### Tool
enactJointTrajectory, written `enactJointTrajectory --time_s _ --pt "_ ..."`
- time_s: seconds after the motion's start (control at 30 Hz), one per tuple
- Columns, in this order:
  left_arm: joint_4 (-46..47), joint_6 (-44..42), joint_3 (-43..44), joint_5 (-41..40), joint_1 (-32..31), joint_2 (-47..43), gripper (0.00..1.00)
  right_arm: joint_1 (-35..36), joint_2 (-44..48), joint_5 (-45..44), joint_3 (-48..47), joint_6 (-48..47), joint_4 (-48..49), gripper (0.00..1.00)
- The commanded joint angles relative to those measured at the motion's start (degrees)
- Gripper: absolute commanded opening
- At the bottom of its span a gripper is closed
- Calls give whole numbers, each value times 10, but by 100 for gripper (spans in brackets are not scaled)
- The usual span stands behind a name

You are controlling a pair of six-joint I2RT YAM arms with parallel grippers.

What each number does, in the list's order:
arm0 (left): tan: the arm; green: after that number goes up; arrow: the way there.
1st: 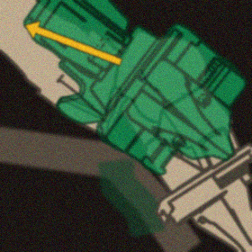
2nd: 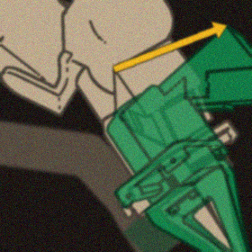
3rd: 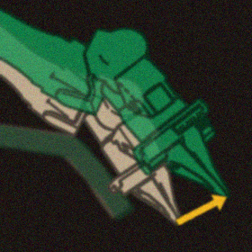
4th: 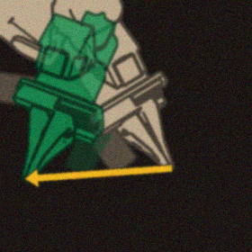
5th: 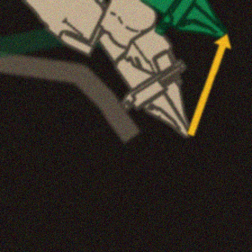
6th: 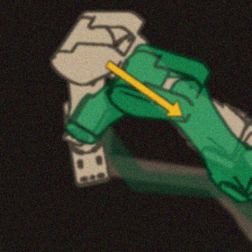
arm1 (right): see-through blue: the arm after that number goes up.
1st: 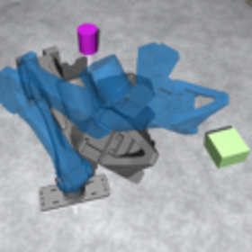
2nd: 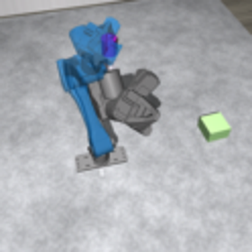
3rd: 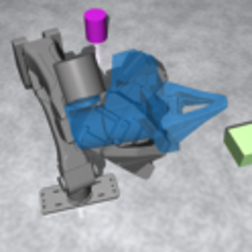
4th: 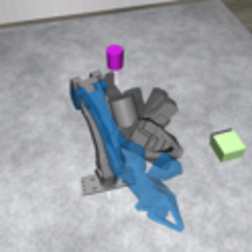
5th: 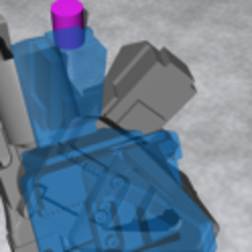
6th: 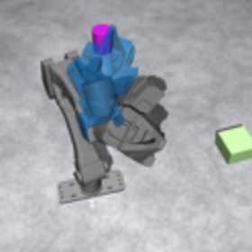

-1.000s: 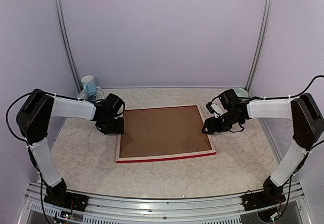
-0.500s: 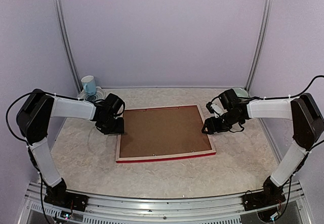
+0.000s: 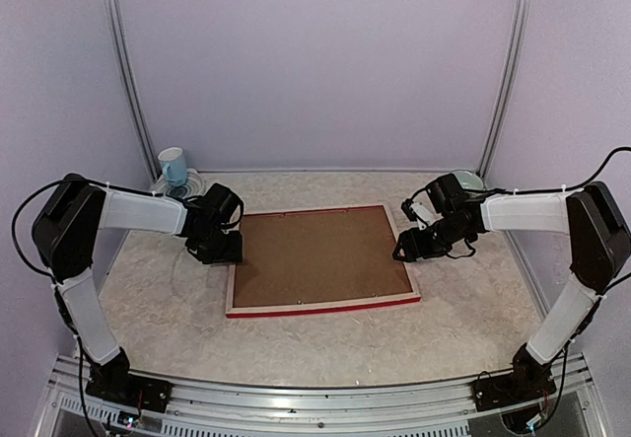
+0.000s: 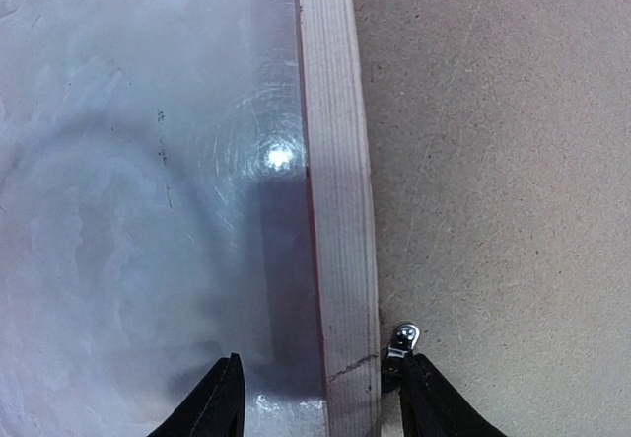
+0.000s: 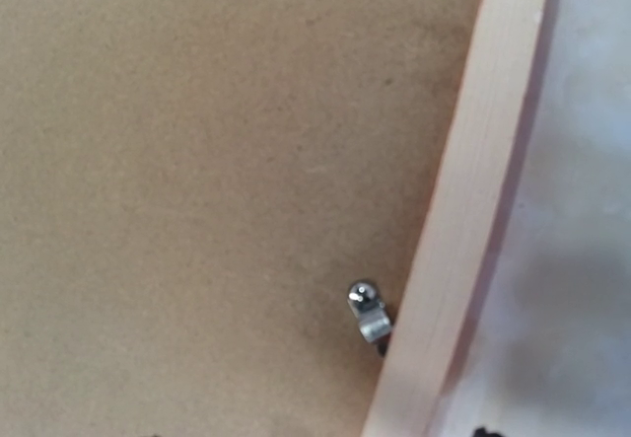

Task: Put the photo into the frame
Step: Press the fastener onto the backboard.

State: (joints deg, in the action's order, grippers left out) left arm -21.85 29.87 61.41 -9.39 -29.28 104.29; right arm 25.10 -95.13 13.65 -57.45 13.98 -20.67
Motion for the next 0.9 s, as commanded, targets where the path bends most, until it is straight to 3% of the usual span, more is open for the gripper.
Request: enactJointTrajectory --time_s 0.0,0.33,0.53,0.63,0.87 --pt "-19 -5 -9 -1 4 -7 53 4 2 -5 3 -5 4 67" --pt "-4 5 -9 -4 6 5 47 4 2 -5 5 -6 3 67" --pt "0 7 -6 1 6 8 33 4 3 -5 5 -5 4 67" --pt "0 6 -6 7 5 13 31 4 3 -5 5 -6 4 67" --pt "10 14 -16 6 2 24 5 4 2 -5 6 -7 5 67"
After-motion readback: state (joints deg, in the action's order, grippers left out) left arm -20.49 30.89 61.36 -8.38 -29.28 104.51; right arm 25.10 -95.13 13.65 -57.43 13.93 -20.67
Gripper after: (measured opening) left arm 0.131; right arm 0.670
